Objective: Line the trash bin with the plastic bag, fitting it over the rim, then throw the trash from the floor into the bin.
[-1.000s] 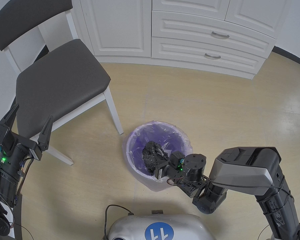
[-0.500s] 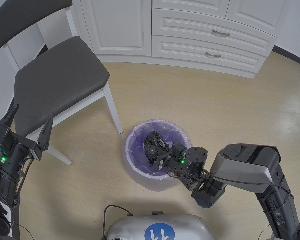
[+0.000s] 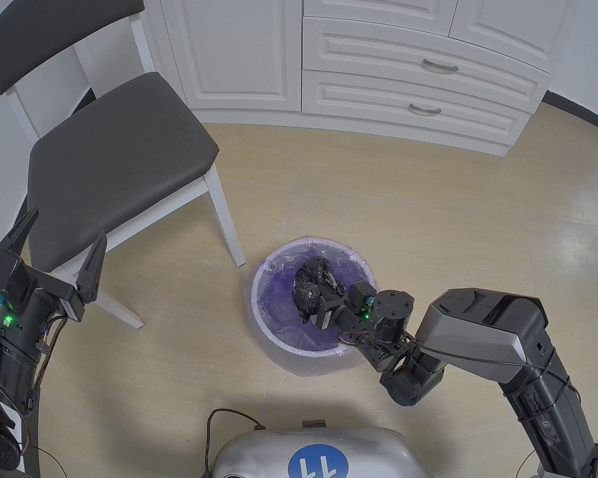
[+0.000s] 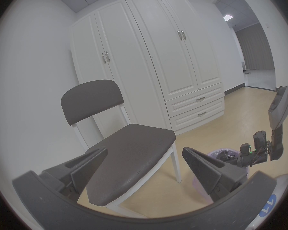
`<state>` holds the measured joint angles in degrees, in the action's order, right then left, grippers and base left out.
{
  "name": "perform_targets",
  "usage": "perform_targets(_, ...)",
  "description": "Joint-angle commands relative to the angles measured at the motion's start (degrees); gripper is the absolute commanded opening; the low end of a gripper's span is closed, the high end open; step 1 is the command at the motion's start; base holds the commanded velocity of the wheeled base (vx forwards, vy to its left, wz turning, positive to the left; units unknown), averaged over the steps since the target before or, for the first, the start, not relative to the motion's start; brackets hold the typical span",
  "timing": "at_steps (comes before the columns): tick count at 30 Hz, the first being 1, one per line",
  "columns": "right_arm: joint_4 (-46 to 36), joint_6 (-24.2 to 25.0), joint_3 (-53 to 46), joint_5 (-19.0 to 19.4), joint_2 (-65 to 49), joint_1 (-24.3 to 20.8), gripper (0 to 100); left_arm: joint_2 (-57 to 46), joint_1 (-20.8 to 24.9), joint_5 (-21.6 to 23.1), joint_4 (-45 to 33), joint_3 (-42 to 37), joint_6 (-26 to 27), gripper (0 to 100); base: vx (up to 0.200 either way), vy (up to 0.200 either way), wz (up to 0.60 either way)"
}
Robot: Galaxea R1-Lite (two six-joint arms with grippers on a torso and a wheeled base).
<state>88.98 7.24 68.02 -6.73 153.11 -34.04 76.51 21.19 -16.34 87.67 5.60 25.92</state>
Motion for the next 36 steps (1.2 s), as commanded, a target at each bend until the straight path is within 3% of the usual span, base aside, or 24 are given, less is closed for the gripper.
perform_targets(1, 1.02, 0.67, 0.27, -0.04, 0.43, 0.20, 0, 0.13, -0.01, -0.01, 0.04, -0.06, 0.01, 100, 0.000, 0.000, 0.00)
perform_targets(9, 1.02, 0.76, -1.49, -0.04, -0.36, -0.42, 0, 0.22, -0.01, -0.01, 0.04, -0.15, 0.01, 100, 0.000, 0.000, 0.00)
perform_targets(10, 1.02, 0.76, -1.58, -0.04, -0.54, -0.42, 100, 0.13, -0.01, -0.01, 0.04, -0.15, 0.01, 100, 0.000, 0.000, 0.00)
perform_targets(36, 1.02, -1.00, -11.69, -0.30, -15.39, -2.26, 100, 0.31, -0.01, -0.01, 0.04, -0.41, 0.01, 100, 0.000, 0.000, 0.00)
